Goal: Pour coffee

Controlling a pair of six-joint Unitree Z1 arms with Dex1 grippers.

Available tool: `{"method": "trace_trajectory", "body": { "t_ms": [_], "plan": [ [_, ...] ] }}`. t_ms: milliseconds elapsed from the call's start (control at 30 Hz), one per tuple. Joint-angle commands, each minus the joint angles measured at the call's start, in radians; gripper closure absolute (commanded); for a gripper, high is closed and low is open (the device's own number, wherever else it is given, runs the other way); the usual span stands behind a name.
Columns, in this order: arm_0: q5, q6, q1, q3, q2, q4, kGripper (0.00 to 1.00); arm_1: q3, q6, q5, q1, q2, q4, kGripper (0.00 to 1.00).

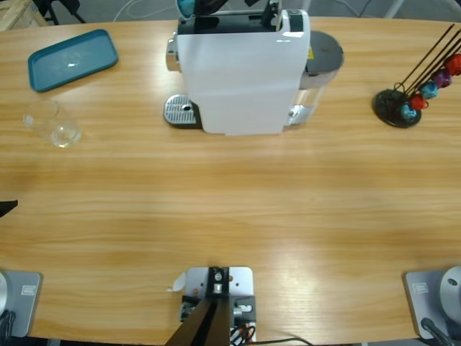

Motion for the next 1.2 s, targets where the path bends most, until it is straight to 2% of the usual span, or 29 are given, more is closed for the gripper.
{"method": "trace_trajectory", "body": {
  "t_ms": [33,800,833,867,900,1000,1033,1133,1200],
  "plan": [
    [0.015,-0.002,0.021,0.039,-0.017,-0.010,0.000,0.000,-0.015,-0.006,-0.018,0.063,0.002,1.000],
    [0.017,-0.002,0.021,0.040,-0.017,-0.011,0.000,0.031,-0.030,-0.023,-0.015,0.054,0.041,1.000],
    [0.016,-0.002,0.021,0.040,-0.017,-0.011,0.000,0.031,-0.030,-0.023,-0.015,0.053,0.041,0.902],
    [0.016,-0.002,0.021,0.040,-0.017,-0.011,0.000,0.031,-0.030,-0.024,-0.015,0.051,0.040,0.624],
    [0.016,-0.002,0.021,0.040,-0.017,-0.011,0.000,0.033,-0.030,-0.026,-0.014,0.049,0.038,0.480],
    [0.018,-0.002,0.021,0.040,-0.017,-0.011,0.000,0.037,-0.030,-0.042,-0.010,0.042,0.036,0.164],
    [0.018,-0.003,0.021,0.040,-0.017,-0.011,0.000,0.038,-0.030,-0.046,-0.009,0.040,0.035,0.103],
    [0.020,-0.004,0.021,0.040,-0.017,-0.011,0.000,0.040,-0.030,-0.049,-0.006,0.034,0.033,0.060],
    [0.020,-0.004,0.021,0.040,-0.017,-0.011,0.000,0.040,-0.028,-0.040,-0.003,0.026,0.031,0.073]
  ]
}}
